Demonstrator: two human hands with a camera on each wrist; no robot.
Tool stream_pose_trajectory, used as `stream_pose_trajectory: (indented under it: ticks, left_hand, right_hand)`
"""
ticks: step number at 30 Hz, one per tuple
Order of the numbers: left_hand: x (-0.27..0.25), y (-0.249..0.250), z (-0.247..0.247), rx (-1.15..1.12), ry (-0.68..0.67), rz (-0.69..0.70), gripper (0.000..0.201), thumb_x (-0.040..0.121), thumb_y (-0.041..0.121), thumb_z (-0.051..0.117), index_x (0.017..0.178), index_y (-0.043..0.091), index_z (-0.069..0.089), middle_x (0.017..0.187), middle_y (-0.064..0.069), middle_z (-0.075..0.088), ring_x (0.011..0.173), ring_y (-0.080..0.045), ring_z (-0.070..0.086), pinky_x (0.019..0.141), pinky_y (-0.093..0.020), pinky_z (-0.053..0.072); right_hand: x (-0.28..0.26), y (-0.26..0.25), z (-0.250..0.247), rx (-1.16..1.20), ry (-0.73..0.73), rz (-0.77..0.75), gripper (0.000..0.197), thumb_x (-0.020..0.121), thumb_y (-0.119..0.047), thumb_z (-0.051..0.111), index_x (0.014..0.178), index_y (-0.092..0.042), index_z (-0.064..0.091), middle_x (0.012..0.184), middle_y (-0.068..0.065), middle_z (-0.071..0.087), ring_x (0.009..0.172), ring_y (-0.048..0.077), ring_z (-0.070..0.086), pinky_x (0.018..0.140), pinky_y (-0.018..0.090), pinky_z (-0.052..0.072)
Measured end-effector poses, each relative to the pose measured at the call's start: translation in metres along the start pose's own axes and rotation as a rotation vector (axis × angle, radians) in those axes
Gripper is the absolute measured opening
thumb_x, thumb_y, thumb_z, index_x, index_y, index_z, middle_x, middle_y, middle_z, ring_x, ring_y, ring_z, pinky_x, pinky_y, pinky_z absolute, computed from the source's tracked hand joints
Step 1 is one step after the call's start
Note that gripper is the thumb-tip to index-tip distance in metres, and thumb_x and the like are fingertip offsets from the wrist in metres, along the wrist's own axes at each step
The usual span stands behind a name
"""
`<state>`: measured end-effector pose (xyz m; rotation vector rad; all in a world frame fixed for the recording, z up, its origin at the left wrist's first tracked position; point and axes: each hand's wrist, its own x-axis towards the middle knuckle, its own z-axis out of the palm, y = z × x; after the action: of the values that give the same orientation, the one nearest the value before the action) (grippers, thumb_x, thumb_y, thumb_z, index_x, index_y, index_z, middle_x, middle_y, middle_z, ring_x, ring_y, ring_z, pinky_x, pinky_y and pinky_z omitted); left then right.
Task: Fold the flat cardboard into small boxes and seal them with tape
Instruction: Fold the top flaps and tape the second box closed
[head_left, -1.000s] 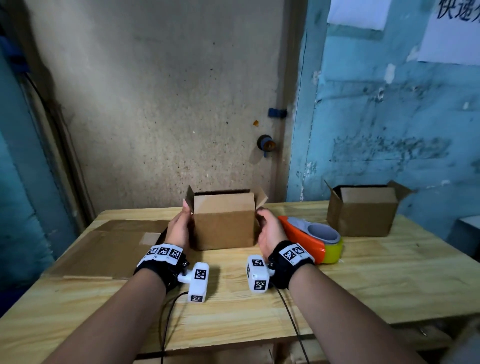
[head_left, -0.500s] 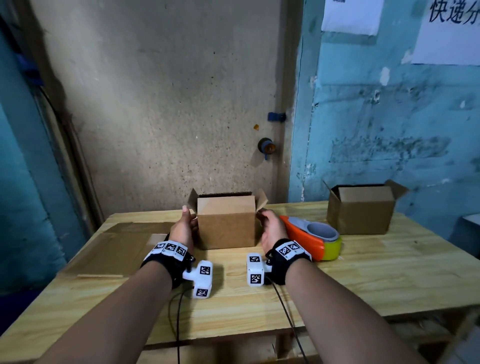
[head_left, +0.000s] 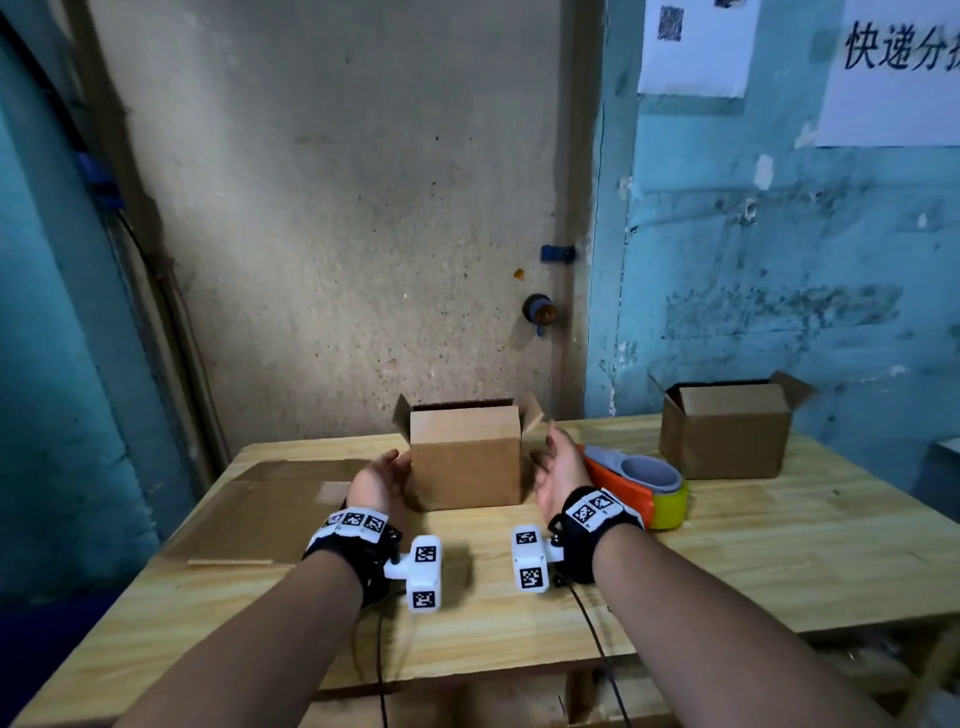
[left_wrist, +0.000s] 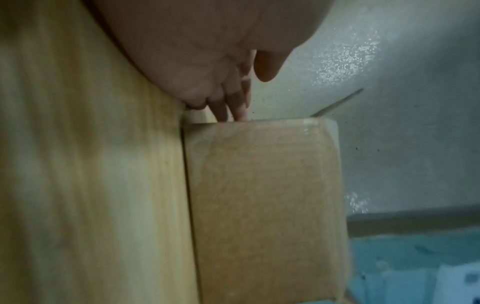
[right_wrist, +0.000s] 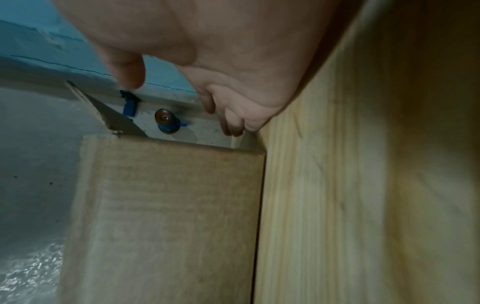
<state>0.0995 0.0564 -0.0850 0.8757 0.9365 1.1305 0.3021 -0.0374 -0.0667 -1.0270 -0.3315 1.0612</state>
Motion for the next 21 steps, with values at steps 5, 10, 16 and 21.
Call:
stream_pose_trajectory:
  ticks: [5, 10, 16, 21]
  left_hand:
    - [0.019, -0.013, -0.006, -0.181, 0.029, -0.017, 0.049, 0.108, 0.032, 0.039, 0.145, 0.001, 0.047, 0.148, -0.02, 0.051, 0.139, -0.033, 0.046, 0.107, -0.042, 0.038]
    - [0.02, -0.021, -0.006, -0.177, -0.04, 0.007, 0.047, 0.108, 0.032, 0.043, 0.141, 0.0, 0.052, 0.137, -0.016, 0.06, 0.13, -0.029, 0.054, 0.111, -0.039, 0.04]
    - [0.019, -0.027, -0.006, -0.027, -0.042, 0.113, 0.028, 0.098, 0.014, 0.063, 0.122, 0.0, 0.069, 0.117, -0.018, 0.072, 0.1, -0.028, 0.07, 0.089, -0.035, 0.056]
    - [0.017, -0.026, -0.008, 0.044, -0.042, 0.117, 0.03, 0.091, 0.021, 0.067, 0.113, 0.002, 0.073, 0.123, -0.025, 0.068, 0.099, -0.03, 0.069, 0.099, -0.039, 0.05]
  right_hand:
    - [0.013, 0.01, -0.017, 0.058, -0.003, -0.046, 0.071, 0.11, -0.051, 0.036, 0.159, 0.0, 0.031, 0.165, 0.023, 0.033, 0.154, 0.033, 0.034, 0.124, 0.039, 0.028]
    - [0.014, 0.014, -0.017, 0.004, -0.034, -0.074, 0.066, 0.112, -0.046, 0.033, 0.16, -0.001, 0.03, 0.167, 0.02, 0.031, 0.156, 0.031, 0.03, 0.127, 0.04, 0.023]
    - [0.022, 0.015, -0.007, -0.372, -0.007, -0.02, 0.067, 0.104, -0.056, 0.051, 0.148, -0.007, 0.052, 0.155, 0.02, 0.051, 0.142, 0.036, 0.051, 0.119, 0.05, 0.04]
    - [0.023, 0.015, 0.005, -0.62, 0.062, 0.054, 0.078, 0.1, -0.073, 0.035, 0.148, -0.015, 0.054, 0.155, 0.01, 0.053, 0.142, 0.031, 0.05, 0.121, 0.044, 0.036]
